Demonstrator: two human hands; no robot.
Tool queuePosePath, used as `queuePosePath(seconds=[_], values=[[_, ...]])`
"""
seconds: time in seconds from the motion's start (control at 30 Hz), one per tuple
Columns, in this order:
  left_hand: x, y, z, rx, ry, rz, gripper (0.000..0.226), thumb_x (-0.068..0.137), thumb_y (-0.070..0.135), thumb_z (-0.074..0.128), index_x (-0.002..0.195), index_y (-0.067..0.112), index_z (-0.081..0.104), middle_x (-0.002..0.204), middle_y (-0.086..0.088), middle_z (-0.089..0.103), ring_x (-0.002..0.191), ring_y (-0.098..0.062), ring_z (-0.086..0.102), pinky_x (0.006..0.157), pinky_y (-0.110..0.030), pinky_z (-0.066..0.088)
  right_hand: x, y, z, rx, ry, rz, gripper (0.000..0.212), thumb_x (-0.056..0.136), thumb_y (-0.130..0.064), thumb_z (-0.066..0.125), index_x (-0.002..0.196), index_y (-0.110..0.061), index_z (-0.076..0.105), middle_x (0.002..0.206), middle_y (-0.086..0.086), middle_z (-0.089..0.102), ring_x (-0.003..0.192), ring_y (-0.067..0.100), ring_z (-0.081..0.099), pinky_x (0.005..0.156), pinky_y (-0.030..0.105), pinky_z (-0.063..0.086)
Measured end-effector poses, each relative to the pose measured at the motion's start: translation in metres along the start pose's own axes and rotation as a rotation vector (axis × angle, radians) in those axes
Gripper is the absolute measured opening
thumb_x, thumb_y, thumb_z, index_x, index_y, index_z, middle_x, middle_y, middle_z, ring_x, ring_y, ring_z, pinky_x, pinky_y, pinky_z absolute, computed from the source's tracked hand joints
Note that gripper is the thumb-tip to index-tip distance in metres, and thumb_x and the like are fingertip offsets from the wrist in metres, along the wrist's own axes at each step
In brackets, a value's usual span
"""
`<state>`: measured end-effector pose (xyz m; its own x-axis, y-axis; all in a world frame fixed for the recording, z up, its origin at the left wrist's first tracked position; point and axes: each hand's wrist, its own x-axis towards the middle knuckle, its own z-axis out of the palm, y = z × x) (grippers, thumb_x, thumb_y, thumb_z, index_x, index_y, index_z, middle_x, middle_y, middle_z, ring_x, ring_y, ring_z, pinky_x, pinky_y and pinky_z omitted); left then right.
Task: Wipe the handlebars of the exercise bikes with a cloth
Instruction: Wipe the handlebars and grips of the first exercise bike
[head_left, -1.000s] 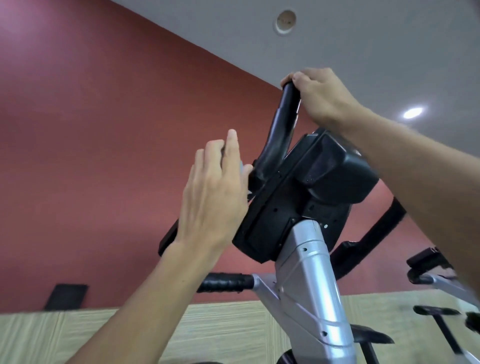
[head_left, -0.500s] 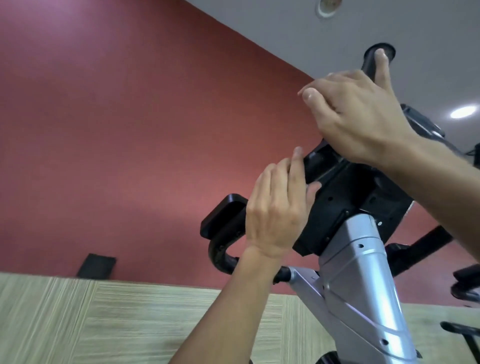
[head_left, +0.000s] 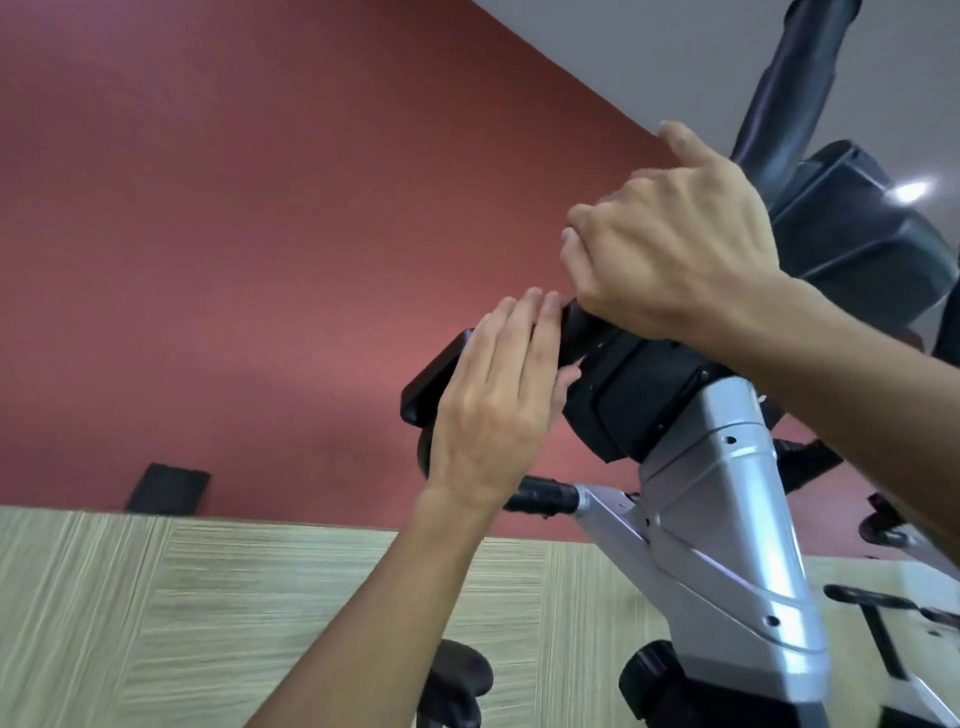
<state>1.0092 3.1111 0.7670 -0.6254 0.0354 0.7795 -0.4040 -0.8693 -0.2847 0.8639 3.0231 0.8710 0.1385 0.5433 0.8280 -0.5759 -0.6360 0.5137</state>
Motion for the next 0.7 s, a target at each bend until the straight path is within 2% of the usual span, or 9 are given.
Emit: queuePosePath(seconds=[0.07, 0.13, 0.23, 0.3, 0.37, 0.43, 0.5, 0.6, 0.7], values=[[-0.029, -0.008, -0.004, 0.062, -0.059, 0.007, 0.047, 0.105, 0.014, 0.057, 0.146, -0.005, 0.046, 0.149, -0.023, 0.049, 0.140, -0.035, 0.047, 0.111, -0.044, 0.045, 0.001, -0.001, -0.004, -0.053, -0.044, -0.019, 0.066, 0.098, -0.039, 0.016, 0.064, -0.016, 0.066, 0.055, 0.006, 0.058, 0.067, 0.029, 0.064, 0.122, 0.049, 0.023], [-0.063, -0.018, -0.012, 0.069, -0.171, -0.066, 0.059, 0.101, 0.003, 0.059, 0.153, -0.006, 0.032, 0.159, -0.026, 0.031, 0.150, -0.038, 0.030, 0.118, -0.048, 0.036, 0.000, -0.005, -0.007, -0.119, -0.079, -0.046, 0.070, 0.099, -0.041, 0.013, 0.057, -0.016, 0.063, 0.049, 0.005, 0.051, 0.061, 0.027, 0.062, 0.123, 0.049, 0.019], [-0.085, -0.023, -0.025, -0.046, -0.252, -0.219, 0.060, 0.107, 0.008, 0.046, 0.156, -0.007, 0.015, 0.164, -0.029, 0.014, 0.154, -0.040, 0.013, 0.122, -0.053, 0.027, -0.003, -0.012, -0.007, -0.161, -0.086, -0.079, 0.067, 0.102, -0.040, 0.018, 0.046, -0.014, 0.046, 0.043, 0.004, 0.038, 0.053, 0.027, 0.054, 0.125, 0.051, 0.013], [-0.062, -0.019, -0.022, -0.161, -0.176, -0.239, 0.053, 0.109, 0.013, 0.039, 0.153, -0.011, 0.021, 0.161, -0.032, 0.020, 0.153, -0.041, 0.016, 0.122, -0.054, 0.028, -0.004, -0.013, -0.007, -0.175, -0.086, -0.113, 0.068, 0.102, -0.039, 0.017, 0.044, -0.013, 0.040, 0.041, 0.003, 0.036, 0.049, 0.026, 0.051, 0.125, 0.052, 0.014], [-0.029, -0.018, -0.013, -0.199, -0.089, -0.282, 0.048, 0.110, 0.018, 0.034, 0.148, -0.012, 0.035, 0.156, -0.032, 0.032, 0.149, -0.042, 0.028, 0.121, -0.052, 0.030, -0.005, -0.015, -0.005, -0.183, -0.055, -0.137, 0.071, 0.102, -0.040, 0.014, 0.042, -0.013, 0.039, 0.040, 0.003, 0.038, 0.048, 0.026, 0.051, 0.125, 0.053, 0.014], [-0.015, -0.024, -0.005, -0.223, -0.047, -0.345, 0.050, 0.110, 0.023, 0.028, 0.145, -0.010, 0.044, 0.152, -0.029, 0.042, 0.143, -0.040, 0.040, 0.116, -0.050, 0.037, -0.007, -0.022, 0.001, -0.207, -0.006, -0.136, 0.074, 0.103, -0.041, 0.010, 0.046, -0.013, 0.047, 0.044, 0.004, 0.047, 0.054, 0.027, 0.058, 0.126, 0.052, 0.011], [-0.026, -0.031, -0.001, -0.251, -0.040, -0.392, 0.051, 0.110, 0.024, 0.028, 0.144, -0.009, 0.046, 0.146, -0.026, 0.049, 0.136, -0.038, 0.048, 0.110, -0.049, 0.043, -0.009, -0.035, 0.011, -0.191, -0.001, -0.153, 0.078, 0.103, -0.042, 0.005, 0.059, -0.015, 0.063, 0.058, 0.004, 0.063, 0.068, 0.027, 0.068, 0.126, 0.051, 0.011], [-0.049, -0.035, -0.004, -0.274, -0.039, -0.493, 0.048, 0.108, 0.023, 0.032, 0.143, -0.007, 0.048, 0.134, -0.022, 0.054, 0.122, -0.034, 0.054, 0.099, -0.049, 0.048, -0.011, -0.053, 0.021, -0.040, 0.006, -0.178, 0.075, 0.103, -0.041, 0.004, 0.077, -0.018, 0.070, 0.078, 0.005, 0.074, 0.081, 0.029, 0.071, 0.118, 0.046, 0.028], [-0.038, -0.036, -0.005, -0.284, -0.050, -0.550, 0.045, 0.109, 0.024, 0.032, 0.137, -0.004, 0.053, 0.123, -0.018, 0.058, 0.109, -0.032, 0.057, 0.090, -0.049, 0.050, -0.013, -0.055, 0.025, 0.050, 0.040, -0.226, 0.071, 0.105, -0.039, 0.005, 0.079, -0.019, 0.069, 0.081, 0.005, 0.073, 0.080, 0.031, 0.068, 0.097, 0.044, 0.044]])
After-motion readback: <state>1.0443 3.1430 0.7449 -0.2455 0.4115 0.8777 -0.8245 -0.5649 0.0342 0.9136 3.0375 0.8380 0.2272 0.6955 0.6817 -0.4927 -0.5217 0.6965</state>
